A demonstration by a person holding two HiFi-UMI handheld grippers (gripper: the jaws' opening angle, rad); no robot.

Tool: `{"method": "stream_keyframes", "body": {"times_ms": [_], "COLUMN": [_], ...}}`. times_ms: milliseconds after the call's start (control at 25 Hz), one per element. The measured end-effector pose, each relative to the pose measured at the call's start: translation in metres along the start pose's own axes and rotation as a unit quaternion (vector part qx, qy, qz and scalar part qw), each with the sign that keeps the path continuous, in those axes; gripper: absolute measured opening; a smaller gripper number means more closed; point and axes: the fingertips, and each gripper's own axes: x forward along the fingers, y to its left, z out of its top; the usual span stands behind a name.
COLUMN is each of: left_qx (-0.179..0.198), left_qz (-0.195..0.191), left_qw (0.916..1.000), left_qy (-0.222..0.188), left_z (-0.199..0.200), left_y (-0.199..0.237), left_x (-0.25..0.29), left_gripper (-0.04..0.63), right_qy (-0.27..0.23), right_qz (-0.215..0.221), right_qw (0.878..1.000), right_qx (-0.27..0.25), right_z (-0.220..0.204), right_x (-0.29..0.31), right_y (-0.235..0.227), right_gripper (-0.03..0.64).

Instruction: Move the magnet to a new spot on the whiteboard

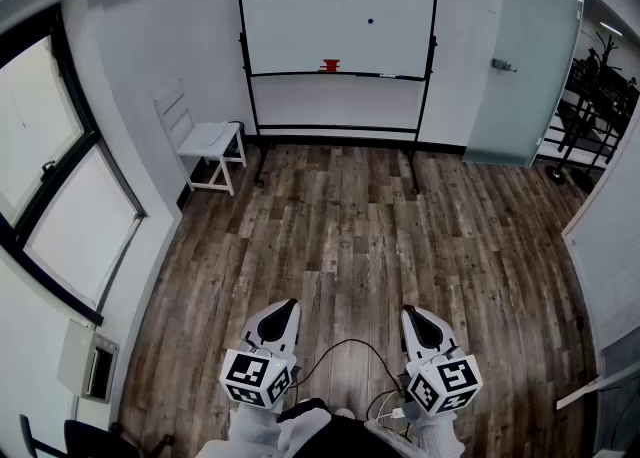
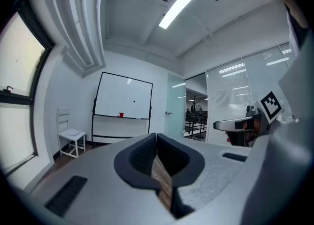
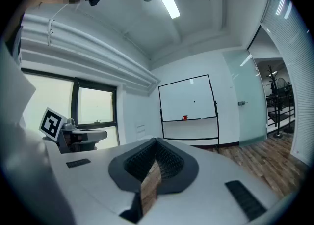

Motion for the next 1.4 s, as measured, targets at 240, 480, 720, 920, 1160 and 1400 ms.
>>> {"method": "stream_keyframes", "body": {"times_ms": [240, 480, 720, 920, 1160, 1400], "left_qx": [-0.004, -0.005, -0.014, -0.022, -0.026, -0.018], "left_qz": [0.005, 0.008, 0.013, 0.023, 0.025, 0.021], "left_qw": [1.0, 0.9999, 0.9998, 0.9994, 0.9993, 0.9995], "left_qy": [0.003, 0.005, 0.007, 0.01, 0.012, 0.016], "left_z": [-0.001, -0.003, -0.009, -0.014, -0.015, -0.009], "left_y": [0.004, 0.002, 0.0, 0.003, 0.012, 0.024], "left_x": [-0.004, -0.004, -0.011, -0.011, 0.012, 0.054], "left_gripper": [0.011, 0.011, 0.011, 0.011, 0.011, 0.012], "right_qy": [0.003, -0.008, 0.001, 0.01, 0.018, 0.019], "right_qz": [0.001, 0.011, 0.01, 0.016, 0.014, 0.019], "right_qw": [1.0, 1.0, 1.0, 0.999, 0.999, 0.999], "right_qx": [0.001, 0.014, 0.025, 0.034, 0.031, 0.032], "right_z": [-0.001, 0.002, -0.009, -0.017, -0.017, -0.012], "right_x": [0.001, -0.001, -0.003, 0.002, 0.02, 0.051], "right_y": [0.004, 0.002, 0.002, 0.001, -0.013, -0.03], "right_gripper": [0.028, 0.028, 0.028, 0.028, 0.028, 0.028]}}
